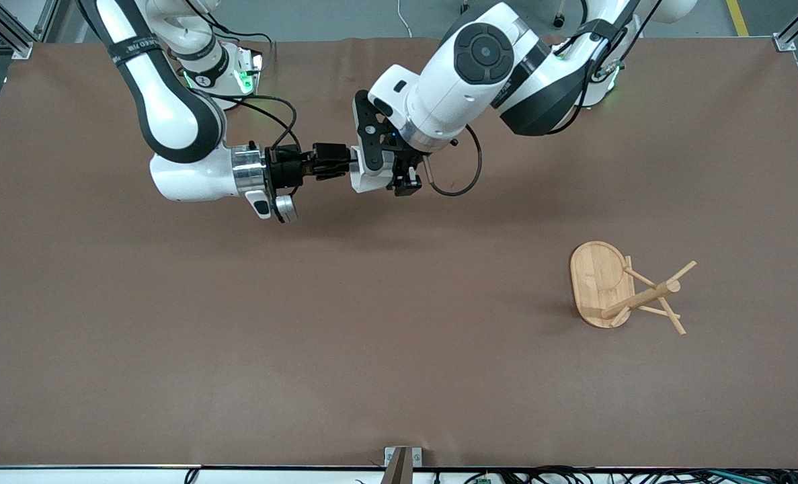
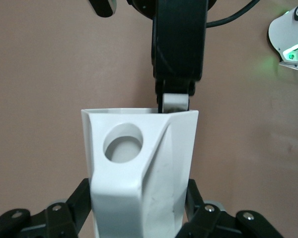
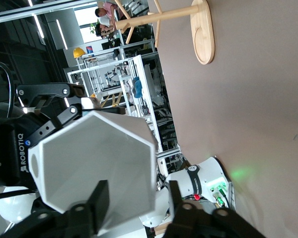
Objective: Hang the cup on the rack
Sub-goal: 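Carry the cup with the left gripper while the right gripper withdraws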
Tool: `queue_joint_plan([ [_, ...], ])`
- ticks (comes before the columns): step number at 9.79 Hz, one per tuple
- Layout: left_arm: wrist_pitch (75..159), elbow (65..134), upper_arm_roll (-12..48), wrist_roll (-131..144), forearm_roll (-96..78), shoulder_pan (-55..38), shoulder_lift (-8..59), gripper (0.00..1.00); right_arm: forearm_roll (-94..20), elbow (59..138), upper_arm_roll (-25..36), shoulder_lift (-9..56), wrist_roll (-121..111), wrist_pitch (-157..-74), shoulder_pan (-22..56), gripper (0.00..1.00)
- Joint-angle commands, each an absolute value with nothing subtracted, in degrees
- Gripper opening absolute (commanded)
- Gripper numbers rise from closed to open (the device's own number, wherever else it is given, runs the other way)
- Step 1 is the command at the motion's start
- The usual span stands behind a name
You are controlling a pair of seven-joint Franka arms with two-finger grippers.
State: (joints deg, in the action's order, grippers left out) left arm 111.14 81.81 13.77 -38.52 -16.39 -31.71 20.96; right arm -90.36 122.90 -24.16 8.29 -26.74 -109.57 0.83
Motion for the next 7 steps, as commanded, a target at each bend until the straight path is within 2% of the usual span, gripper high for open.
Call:
queue_joint_plan([
  [1, 111.5, 83.7, 13.1, -39.5, -15.6, -29.1, 21.2, 0.01, -90.7, 124.4, -24.1, 4.0, -25.2, -107.8, -1.0, 1.0],
  [2, 111.5, 83.7, 13.3, -39.6, -13.4, -27.4, 21.3, 0.01, -85.9, 123.9, -22.8, 2.2, -24.4, -108.2, -1.9, 1.0],
  [5, 111.5, 83.7, 13.2, -39.6, -11.9, -25.1, 21.4, 0.01, -61.0, 115.7, -14.6, 1.2, -7.5, -103.1, -2.0, 1.0],
  [7, 111.4, 83.6, 13.2, -39.0, -11.9, -21.7, 21.3, 0.01, -43.7, 114.7, -11.9, -2.4, -1.7, -103.5, -2.1, 1.0],
])
